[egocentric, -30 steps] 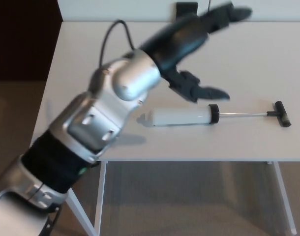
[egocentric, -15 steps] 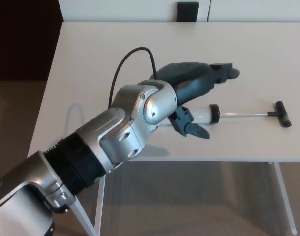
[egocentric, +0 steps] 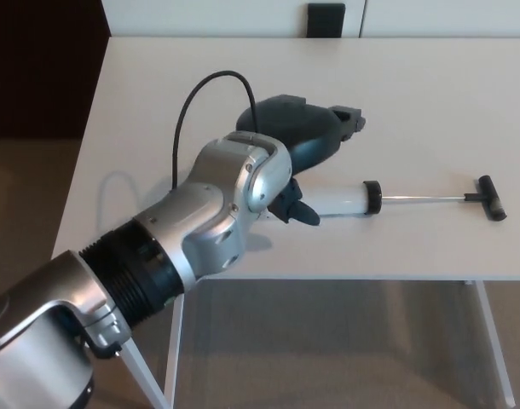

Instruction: The robot walks towards a desk on which an air pump is kept in the middle. It lifts it up and holds it with its left hand and uses its right hand to compress it by pushing its handle inwards.

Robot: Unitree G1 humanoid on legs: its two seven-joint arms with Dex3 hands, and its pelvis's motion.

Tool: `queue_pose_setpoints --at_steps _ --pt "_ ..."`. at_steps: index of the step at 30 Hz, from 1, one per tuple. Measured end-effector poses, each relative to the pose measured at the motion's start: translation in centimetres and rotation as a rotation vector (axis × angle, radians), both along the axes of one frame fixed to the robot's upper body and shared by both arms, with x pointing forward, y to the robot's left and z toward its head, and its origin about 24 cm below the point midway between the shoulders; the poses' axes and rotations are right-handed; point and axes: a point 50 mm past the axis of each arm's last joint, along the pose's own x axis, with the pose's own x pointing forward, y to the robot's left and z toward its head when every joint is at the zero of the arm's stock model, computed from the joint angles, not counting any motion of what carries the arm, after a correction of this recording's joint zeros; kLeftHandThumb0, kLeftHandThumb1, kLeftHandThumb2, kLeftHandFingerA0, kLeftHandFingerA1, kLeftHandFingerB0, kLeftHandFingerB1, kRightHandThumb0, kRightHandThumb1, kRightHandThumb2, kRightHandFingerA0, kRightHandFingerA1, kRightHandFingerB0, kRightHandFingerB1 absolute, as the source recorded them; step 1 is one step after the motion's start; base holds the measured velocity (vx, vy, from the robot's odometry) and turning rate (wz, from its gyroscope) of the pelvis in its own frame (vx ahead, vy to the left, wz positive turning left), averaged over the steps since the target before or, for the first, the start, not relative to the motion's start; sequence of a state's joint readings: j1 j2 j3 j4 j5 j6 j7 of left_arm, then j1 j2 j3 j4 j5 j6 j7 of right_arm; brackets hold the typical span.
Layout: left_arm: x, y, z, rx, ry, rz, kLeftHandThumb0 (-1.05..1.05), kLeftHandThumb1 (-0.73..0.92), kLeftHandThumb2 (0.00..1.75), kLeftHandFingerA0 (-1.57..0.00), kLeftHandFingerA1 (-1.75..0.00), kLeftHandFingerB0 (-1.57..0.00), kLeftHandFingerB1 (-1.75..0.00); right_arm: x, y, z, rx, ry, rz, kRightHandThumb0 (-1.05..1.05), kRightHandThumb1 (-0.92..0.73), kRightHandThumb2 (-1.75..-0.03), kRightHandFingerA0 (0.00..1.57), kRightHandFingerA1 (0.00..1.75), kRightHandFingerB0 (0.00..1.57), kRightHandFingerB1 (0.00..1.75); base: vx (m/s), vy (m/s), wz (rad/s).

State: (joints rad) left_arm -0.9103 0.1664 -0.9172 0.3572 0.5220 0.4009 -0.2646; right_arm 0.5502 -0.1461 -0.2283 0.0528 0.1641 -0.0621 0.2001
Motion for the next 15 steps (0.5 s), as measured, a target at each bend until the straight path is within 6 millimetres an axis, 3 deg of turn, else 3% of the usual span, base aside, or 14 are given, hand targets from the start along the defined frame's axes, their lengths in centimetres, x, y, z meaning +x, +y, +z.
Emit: queue_pose_setpoints --at_steps 2,3,5,6,15 --pt "-0.3 -0.4 -0.7 0.022 0.005 -0.004 -0.5 0.32 0.71 -0.03 -0.4 -0.01 -0.32 0.1 0.1 0.3 -0.001 -0.004 0.015 -0.35 -0.65 -0.58 0.74 0.46 0.6 0.43 0.0 0.0 0.0" --pt "-0.5 -0.6 -1.2 0.036 0.009 -0.008 -0.29 0.34 0.89 0.0 -0.48 0.0 -0.48 0.1 0.1 0.4 -0.002 -0.006 0.023 -0.35 -0.65 -0.59 0.73 0.48 0.61 0.44 0.0 0.0 0.0" --pt "-0.7 -0.9 -1.7 0.053 0.011 -0.011 -0.29 0.34 0.89 0.0 -0.48 0.0 -0.48 0.1 0.2 0.4 -0.002 -0.005 0.03 -0.35 -0.65 -0.59 0.73 0.48 0.61 0.44 0.0 0.0 0.0" --pt "-0.7 -1.1 -2.0 0.065 0.016 -0.01 -0.55 0.39 0.67 -0.22 -0.41 -0.08 -0.33 0.1 0.2 0.5 -0.002 -0.005 0.034 -0.34 -0.65 -0.59 0.73 0.48 0.63 0.44 0.0 0.0 0.0" --pt "-1.1 -1.7 -4.2 0.102 0.068 0.014 -0.55 0.39 0.67 -0.28 -0.43 -0.11 -0.35 0.3 0.3 0.7 0.004 -0.01 0.054 -0.35 -0.66 -0.6 0.73 0.47 0.64 0.44 0.0 0.0 0.0"
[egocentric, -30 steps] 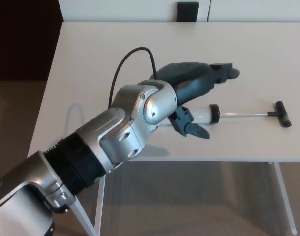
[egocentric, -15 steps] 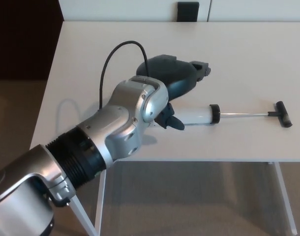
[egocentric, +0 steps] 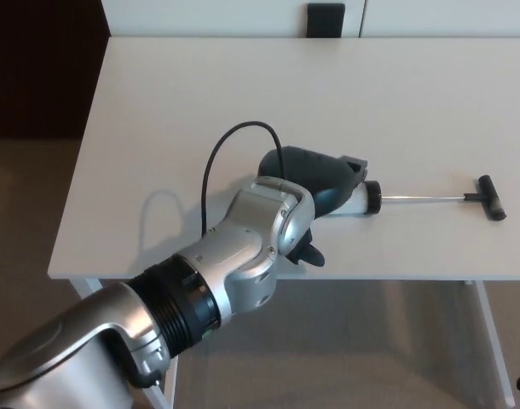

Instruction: The robot walks towards a desk on which an air pump is kept in the middle. It lifts it up and holds it with its left hand and uses its right hand to compress it by pushing its handle inwards.

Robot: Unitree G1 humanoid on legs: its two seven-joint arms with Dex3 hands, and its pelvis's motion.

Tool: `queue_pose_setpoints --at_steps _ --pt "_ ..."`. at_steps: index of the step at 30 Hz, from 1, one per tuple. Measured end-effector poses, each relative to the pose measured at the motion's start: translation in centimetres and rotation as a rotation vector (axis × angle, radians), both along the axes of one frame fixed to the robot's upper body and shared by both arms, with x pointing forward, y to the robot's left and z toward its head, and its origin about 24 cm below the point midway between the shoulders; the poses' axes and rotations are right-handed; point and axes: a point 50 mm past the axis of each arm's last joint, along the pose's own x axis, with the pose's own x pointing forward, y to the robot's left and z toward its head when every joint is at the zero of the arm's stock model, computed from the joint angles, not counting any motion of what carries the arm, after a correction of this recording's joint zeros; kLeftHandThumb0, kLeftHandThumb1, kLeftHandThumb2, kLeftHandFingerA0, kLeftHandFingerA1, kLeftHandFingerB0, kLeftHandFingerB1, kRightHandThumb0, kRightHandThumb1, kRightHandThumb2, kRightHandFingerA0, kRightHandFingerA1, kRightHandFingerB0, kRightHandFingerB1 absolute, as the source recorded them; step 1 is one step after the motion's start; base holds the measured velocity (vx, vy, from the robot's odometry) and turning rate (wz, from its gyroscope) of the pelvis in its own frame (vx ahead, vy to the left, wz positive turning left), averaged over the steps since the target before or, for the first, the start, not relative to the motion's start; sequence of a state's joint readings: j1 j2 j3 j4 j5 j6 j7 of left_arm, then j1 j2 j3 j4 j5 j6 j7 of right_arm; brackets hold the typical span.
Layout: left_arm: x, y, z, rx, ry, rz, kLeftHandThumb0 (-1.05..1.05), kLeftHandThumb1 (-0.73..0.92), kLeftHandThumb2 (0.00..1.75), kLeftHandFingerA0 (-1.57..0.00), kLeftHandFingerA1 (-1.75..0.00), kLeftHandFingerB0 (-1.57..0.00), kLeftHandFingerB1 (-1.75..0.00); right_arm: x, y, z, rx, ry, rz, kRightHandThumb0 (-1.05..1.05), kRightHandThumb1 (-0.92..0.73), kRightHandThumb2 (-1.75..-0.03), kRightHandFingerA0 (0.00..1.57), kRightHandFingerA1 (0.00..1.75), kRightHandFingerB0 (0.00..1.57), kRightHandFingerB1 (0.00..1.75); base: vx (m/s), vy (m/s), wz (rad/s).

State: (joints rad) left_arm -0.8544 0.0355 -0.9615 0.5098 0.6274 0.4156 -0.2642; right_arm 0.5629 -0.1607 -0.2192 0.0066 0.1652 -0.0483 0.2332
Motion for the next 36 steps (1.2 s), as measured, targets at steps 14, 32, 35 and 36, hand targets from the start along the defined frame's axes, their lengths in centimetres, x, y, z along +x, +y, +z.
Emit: queue_pose_setpoints --at_steps 14,32,35,36 --pt "0.2 -0.3 -1.8 0.052 0.017 0.044 -0.56 0.4 0.68 -0.24 -0.42 -0.09 -0.34 0.3 0.1 0.2 0.003 -0.006 0.016 -0.33 -0.66 -0.6 0.73 0.49 0.66 0.46 0.0 0.0 0.0" --pt "1.0 0.7 -2.3 0.06 -0.032 0.092 -0.51 0.67 0.6 -0.45 -0.38 -0.19 -0.28 0.8 0.3 0.5 0.007 -0.016 0.027 -0.34 -0.64 -0.59 0.76 0.5 0.72 0.47 0.0 0.0 0.0" --pt "1.0 0.7 -2.3 0.056 -0.048 0.092 -0.23 0.67 0.6 -0.78 -0.82 -0.28 -0.3 0.9 0.3 0.6 0.008 -0.019 0.029 -0.34 -0.64 -0.6 0.77 0.5 0.74 0.48 0.0 0.0 0.0" --pt "1.0 0.6 -2.3 0.053 -0.054 0.094 -0.23 0.67 0.6 -0.78 -0.82 -0.28 -0.3 1.0 0.4 0.6 0.008 -0.02 0.029 -0.34 -0.64 -0.6 0.77 0.5 0.74 0.48 0.0 0.0 0.0"
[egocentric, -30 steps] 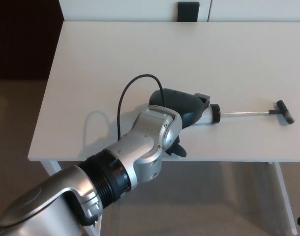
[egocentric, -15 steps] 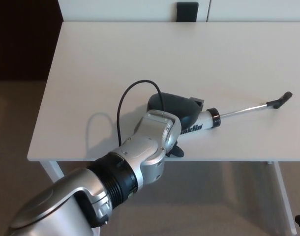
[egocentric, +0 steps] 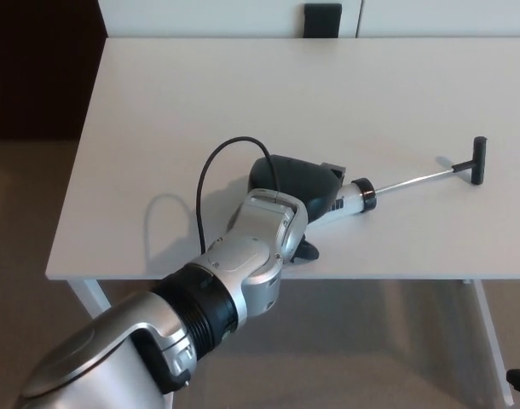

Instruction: The robot walks towards a desk on which an air pump is kept in the middle. It lifts it up and holds it with its left hand and uses its right hand to compress it by pushing its handle inwards.

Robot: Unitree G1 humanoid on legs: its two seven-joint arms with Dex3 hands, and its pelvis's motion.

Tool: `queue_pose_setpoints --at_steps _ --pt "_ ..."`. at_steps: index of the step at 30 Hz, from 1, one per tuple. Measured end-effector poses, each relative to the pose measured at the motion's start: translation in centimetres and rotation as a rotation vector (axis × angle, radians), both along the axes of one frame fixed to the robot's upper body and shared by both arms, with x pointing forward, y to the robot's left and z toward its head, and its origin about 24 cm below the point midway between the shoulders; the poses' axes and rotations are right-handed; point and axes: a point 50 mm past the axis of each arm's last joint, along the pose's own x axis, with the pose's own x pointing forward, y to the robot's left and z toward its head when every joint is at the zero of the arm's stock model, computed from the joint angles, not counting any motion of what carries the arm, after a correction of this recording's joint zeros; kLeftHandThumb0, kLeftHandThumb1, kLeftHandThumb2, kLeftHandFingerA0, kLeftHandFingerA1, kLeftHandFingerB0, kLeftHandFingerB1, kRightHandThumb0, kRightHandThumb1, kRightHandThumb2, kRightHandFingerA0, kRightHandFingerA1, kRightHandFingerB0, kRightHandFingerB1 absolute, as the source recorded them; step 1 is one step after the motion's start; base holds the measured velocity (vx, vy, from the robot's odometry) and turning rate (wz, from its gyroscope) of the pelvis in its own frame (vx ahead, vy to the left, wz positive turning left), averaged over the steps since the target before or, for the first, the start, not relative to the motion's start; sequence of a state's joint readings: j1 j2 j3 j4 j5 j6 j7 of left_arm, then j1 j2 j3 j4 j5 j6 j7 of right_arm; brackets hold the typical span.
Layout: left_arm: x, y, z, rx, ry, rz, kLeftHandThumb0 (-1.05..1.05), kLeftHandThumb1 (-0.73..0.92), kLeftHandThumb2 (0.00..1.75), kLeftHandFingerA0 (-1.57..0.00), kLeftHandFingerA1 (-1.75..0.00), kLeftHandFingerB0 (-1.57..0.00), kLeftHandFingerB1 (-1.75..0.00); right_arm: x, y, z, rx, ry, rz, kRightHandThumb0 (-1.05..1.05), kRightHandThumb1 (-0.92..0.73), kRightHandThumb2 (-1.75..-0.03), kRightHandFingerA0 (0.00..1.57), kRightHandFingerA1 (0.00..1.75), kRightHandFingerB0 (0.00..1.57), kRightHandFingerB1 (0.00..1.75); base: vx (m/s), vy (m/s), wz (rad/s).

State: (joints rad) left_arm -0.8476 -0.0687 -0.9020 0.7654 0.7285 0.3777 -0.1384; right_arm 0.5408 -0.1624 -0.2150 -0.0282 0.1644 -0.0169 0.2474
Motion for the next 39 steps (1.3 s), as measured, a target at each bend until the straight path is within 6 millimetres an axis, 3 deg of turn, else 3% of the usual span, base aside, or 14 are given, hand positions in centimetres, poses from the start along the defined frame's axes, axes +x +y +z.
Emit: queue_pose_setpoints --at_steps 2,3,5,6,9,11,12,18,19,21,22,30,34,39 --pt "0.0 0.0 0.0 -0.002 -0.008 -0.001 -0.23 0.67 0.6 -0.78 -0.82 -0.28 -0.3 0.1 0.0 0.0 0.001 -0.001 0.0 -0.34 -0.64 -0.6 0.77 0.5 0.74 0.48 0.0 0.0 0.0" --pt "0.1 0.0 0.1 -0.004 -0.023 -0.004 -0.21 0.62 0.58 -0.8 -0.98 -0.7 -0.56 0.2 0.1 0.0 0.002 -0.003 0.001 -0.35 -0.66 -0.6 0.76 0.48 0.72 0.47 0.0 0.0 0.0" --pt "0.2 0.0 0.2 -0.003 -0.033 -0.006 -0.21 0.62 0.58 -0.8 -0.98 -0.7 -0.56 0.2 0.1 0.0 0.003 -0.003 0.001 -0.35 -0.66 -0.6 0.76 0.48 0.72 0.47 0.0 0.0 0.0" --pt "0.2 -0.1 0.3 -0.004 -0.044 -0.011 -0.2 0.67 0.59 -0.79 -1.24 -0.71 -0.71 0.2 0.1 0.1 0.004 -0.004 0.003 -0.33 -0.66 -0.6 0.76 0.49 0.73 0.48 0.0 0.0 0.0" --pt "0.2 -0.2 0.3 -0.009 -0.068 -0.029 -0.14 0.63 0.6 -0.76 -1.35 -0.71 -0.69 0.4 0.2 0.2 0.002 -0.011 0.007 -0.33 -0.66 -0.6 0.75 0.49 0.74 0.48 0.0 0.0 0.0" --pt "0.1 -0.2 0.2 -0.02 -0.088 -0.049 -0.14 0.63 0.6 -0.76 -1.35 -0.71 -0.69 0.5 0.3 0.3 0.001 -0.016 0.009 -0.33 -0.66 -0.6 0.75 0.49 0.74 0.48 0.0 0.0 0.0" --pt "0.1 -0.2 0.1 -0.025 -0.096 -0.055 -0.23 0.81 0.64 -0.76 -1.21 -0.68 -0.59 0.5 0.3 0.3 0.002 -0.018 0.01 -0.32 -0.66 -0.6 0.75 0.48 0.74 0.48 0.0 0.0 0.0" --pt "0.0 0.4 -0.2 -0.059 -0.132 -0.085 -0.19 0.75 0.63 -0.81 -1.26 -0.71 -0.65 0.4 0.7 0.7 0.008 -0.037 0.009 -0.33 -0.63 -0.59 0.75 0.52 0.74 0.51 0.0 0.0 0.0" --pt "0.0 0.4 -0.2 -0.059 -0.132 -0.085 -0.18 0.76 0.63 -0.79 -1.26 -0.67 -0.51 0.4 0.7 0.7 0.008 -0.037 0.009 -0.32 -0.63 -0.59 0.75 0.52 0.73 0.51 0.0 0.0 0.0" --pt "0.0 0.5 -0.3 -0.064 -0.134 -0.087 -0.18 0.76 0.63 -0.79 -1.26 -0.67 -0.51 0.2 0.8 0.9 0.012 -0.046 0.007 -0.32 -0.63 -0.59 0.75 0.52 0.73 0.51 0.0 0.0 0.0" --pt "-0.1 0.8 -0.5 -0.074 -0.142 -0.09 -0.25 0.76 0.64 -0.8 -1.35 -0.64 -0.43 -0.2 1.2 1.5 0.025 -0.072 0.0 -0.38 -0.62 -0.6 0.86 0.48 0.79 0.47 0.0 0.0 0.0" --pt "0.2 2.3 -0.7 -0.087 -0.172 -0.088 -0.24 0.84 0.68 -0.8 -1.42 -0.72 -0.48 -2.5 1.8 5.2 0.0 -0.179 -0.004 -0.32 -0.63 -0.6 0.9 0.48 0.78 0.46 0.0 0.0 0.0" --pt "0.3 2.8 -0.7 -0.082 -0.183 -0.088 -0.24 0.76 0.66 -0.77 -1.49 -0.69 -0.46 -2.8 2.2 7.3 -0.024 -0.244 0.01 -0.29 -0.63 -0.6 0.85 0.47 0.74 0.46 0.0 0.0 0.0" --pt "0.5 3.5 -0.8 -0.074 -0.194 -0.083 -0.26 0.83 0.69 -0.79 -1.49 -0.7 -0.47 -3.0 2.4 9.7 -0.045 -0.329 0.023 -0.31 -0.63 -0.59 0.83 0.48 0.71 0.46 0.0 0.0 0.0"
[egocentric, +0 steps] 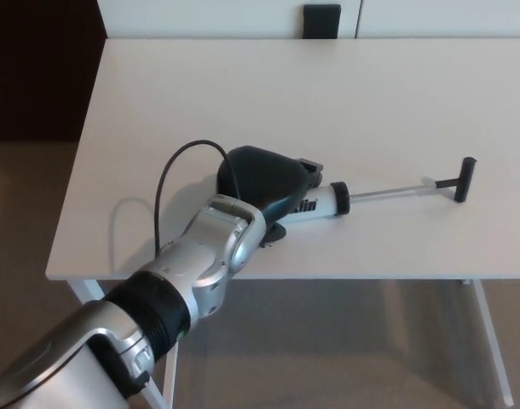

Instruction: The robot walks towards a desk on which an air pump is kept in the middle. It lifts it up and holds it with its left hand and uses its right hand to compress it by pushing its handle inwards.

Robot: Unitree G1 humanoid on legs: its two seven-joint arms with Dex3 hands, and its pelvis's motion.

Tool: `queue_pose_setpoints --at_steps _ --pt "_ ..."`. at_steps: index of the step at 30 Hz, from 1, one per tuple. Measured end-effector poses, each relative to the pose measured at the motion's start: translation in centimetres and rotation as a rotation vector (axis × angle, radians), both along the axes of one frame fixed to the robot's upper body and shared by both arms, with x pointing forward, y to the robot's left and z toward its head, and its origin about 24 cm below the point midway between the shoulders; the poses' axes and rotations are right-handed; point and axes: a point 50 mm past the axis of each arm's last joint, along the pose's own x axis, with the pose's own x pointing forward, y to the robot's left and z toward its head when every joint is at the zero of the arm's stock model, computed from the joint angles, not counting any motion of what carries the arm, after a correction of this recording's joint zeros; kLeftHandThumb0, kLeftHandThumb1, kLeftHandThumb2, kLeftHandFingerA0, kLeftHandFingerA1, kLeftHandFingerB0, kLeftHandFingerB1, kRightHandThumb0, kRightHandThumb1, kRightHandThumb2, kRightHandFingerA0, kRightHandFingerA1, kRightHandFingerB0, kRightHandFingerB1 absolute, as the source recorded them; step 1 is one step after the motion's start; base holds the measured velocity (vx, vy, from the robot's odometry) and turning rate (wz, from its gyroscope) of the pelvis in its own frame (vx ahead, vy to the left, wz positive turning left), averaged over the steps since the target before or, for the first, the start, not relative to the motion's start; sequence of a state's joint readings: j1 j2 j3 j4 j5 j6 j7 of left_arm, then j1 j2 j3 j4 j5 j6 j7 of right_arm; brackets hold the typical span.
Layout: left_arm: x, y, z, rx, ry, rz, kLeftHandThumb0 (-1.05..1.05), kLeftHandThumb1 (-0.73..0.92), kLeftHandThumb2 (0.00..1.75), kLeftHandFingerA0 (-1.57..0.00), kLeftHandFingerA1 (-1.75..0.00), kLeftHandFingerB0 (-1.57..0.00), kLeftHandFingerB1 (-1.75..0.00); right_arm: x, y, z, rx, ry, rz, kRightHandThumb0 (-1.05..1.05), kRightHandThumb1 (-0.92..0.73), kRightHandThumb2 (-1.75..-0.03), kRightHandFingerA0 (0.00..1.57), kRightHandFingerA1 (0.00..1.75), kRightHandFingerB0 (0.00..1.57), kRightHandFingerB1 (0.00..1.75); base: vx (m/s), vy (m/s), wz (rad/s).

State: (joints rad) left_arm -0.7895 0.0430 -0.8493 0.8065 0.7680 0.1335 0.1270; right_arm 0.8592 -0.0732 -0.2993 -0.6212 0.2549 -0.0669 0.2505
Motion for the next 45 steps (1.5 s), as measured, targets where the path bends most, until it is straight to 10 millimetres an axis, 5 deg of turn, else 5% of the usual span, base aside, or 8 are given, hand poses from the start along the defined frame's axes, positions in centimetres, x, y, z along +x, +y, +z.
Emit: queue_pose_setpoints --at_steps 5,21,22,23,25,27,28,45 --pt "0.1 0.8 0.0 0.002 -0.013 0.002 -0.22 0.78 0.66 -0.81 -1.5 -0.7 -0.48 0.0 0.4 3.6 -0.028 -0.145 0.022 -0.44 -0.67 -0.61 0.84 0.47 0.68 0.44 0.0 0.0 0.0" --pt "0.7 4.6 0.1 -0.004 -0.043 0.037 -0.21 0.76 0.63 -0.77 -1.64 -0.86 -0.69 3.8 0.5 12.3 -0.144 -0.717 0.063 -0.69 -0.84 -0.67 0.08 0.28 0.09 0.22 0.0 0.0 0.0" --pt "0.7 4.6 0.1 -0.004 -0.043 0.037 -0.21 0.76 0.63 -0.77 -1.64 -0.86 -0.69 3.8 0.5 12.3 -0.144 -0.717 0.063 -0.69 -0.84 -0.67 0.08 0.28 0.09 0.22 0.0 0.0 0.0" --pt "0.7 5.1 0.2 -0.003 -0.05 0.037 -0.21 0.75 0.61 -0.77 -1.66 -0.83 -0.81 4.7 0.3 12.6 -0.138 -0.745 0.064 -0.75 -0.71 -1.06 0.0 0.32 0.02 0.29 0.0 0.0 0.0" --pt "0.7 5.3 0.2 -0.001 -0.053 0.036 -0.22 0.68 0.57 -0.75 -1.7 -0.81 -0.81 5.3 0.2 12.7 -0.133 -0.757 0.064 -0.68 -0.89 -0.7 0.03 0.22 0.05 0.21 0.0 0.0 0.0" --pt "0.6 5.8 0.3 -0.004 -0.06 0.034 -0.22 0.68 0.57 -0.75 -1.7 -0.81 -0.81 7.0 -0.2 12.8 -0.106 -0.778 0.066 -0.68 -0.89 -0.7 0.03 0.22 0.05 0.21 0.0 0.0 0.0" --pt "0.6 6.1 0.4 -0.004 -0.064 0.034 -0.25 0.65 0.6 -0.79 -1.64 -0.78 -0.48 7.9 -0.4 12.7 -0.087 -0.782 0.065 -0.79 -0.7 -1.02 0.04 0.32 0.1 0.29 0.0 0.0 0.06" --pt "0.6 6.9 1.4 -0.013 -0.1 0.01 -0.24 0.53 0.67 -1.0 -1.55 -0.8 -0.57 16.9 -1.0 10.3 0.093 -0.674 0.062 -0.83 -0.76 -1.05 0.06 0.26 0.06 0.15 0.0 0.0 0.01"
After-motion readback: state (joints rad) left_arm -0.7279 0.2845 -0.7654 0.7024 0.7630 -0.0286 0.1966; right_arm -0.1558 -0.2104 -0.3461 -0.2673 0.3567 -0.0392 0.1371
